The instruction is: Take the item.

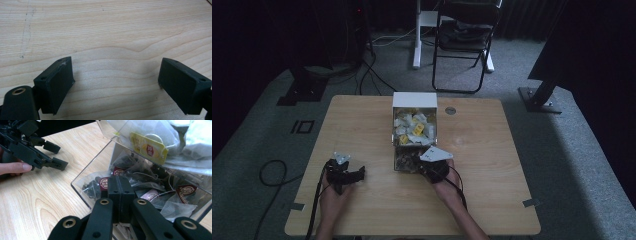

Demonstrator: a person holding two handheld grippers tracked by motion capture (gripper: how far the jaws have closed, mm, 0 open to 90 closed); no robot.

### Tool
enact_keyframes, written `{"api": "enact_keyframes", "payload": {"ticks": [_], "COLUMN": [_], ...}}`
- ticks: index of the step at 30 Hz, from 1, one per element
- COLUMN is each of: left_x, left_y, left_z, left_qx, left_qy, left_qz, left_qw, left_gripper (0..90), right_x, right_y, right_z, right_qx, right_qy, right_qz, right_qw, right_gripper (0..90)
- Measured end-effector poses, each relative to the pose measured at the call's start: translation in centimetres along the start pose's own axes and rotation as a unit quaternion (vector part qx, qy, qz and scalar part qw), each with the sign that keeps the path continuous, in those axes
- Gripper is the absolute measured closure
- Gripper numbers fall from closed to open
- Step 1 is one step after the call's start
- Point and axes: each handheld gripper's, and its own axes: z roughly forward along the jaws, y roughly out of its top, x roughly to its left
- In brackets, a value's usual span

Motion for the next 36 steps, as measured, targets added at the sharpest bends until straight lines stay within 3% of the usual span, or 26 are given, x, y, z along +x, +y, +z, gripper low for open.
{"api": "enact_keyframes", "payload": {"ticks": [17, 36], "left_x": [0.0, 0.0], "left_y": [0.0, 0.0], "left_z": [0.0, 0.0], "left_qx": [0.000, 0.000], "left_qy": [0.000, 0.000], "left_qz": [0.000, 0.000], "left_qw": [1.0000, 1.0000], "left_gripper": [13.7, 13.7], "right_x": [0.3, 0.9], "right_y": [1.1, 1.7], "right_z": [-1.3, -3.5], "right_qx": [-0.014, -0.033], "right_qy": [-0.002, 0.017], "right_qz": [-0.011, -0.004], "right_qw": [0.9998, 0.9993], "right_gripper": [90.0, 90.0]}}
